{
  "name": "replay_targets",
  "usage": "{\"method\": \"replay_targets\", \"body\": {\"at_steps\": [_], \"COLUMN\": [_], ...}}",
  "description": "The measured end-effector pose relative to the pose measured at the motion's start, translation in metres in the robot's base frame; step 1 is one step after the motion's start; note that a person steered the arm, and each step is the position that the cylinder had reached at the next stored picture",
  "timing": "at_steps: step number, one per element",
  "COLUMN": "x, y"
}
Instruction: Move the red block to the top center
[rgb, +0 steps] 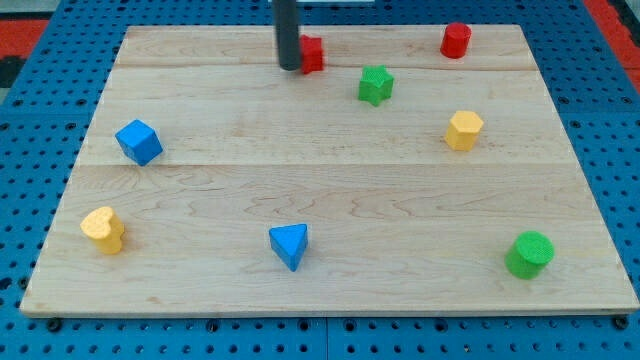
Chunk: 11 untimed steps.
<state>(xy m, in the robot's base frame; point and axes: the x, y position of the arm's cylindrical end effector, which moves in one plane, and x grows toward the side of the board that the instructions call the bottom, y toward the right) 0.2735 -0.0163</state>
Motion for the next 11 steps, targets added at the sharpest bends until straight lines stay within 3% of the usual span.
{"method": "replay_targets", "body": {"at_steps": [1, 2, 3, 4, 5, 6, 7, 8, 11], "x": [0.002, 0.032, 0.028, -0.019, -0.045, -0.062, -0.079, -0.080, -0.063], "y": [0.072, 0.103, 0.177, 0.251, 0.227, 0.147, 0.130, 0.128, 0.012]}}
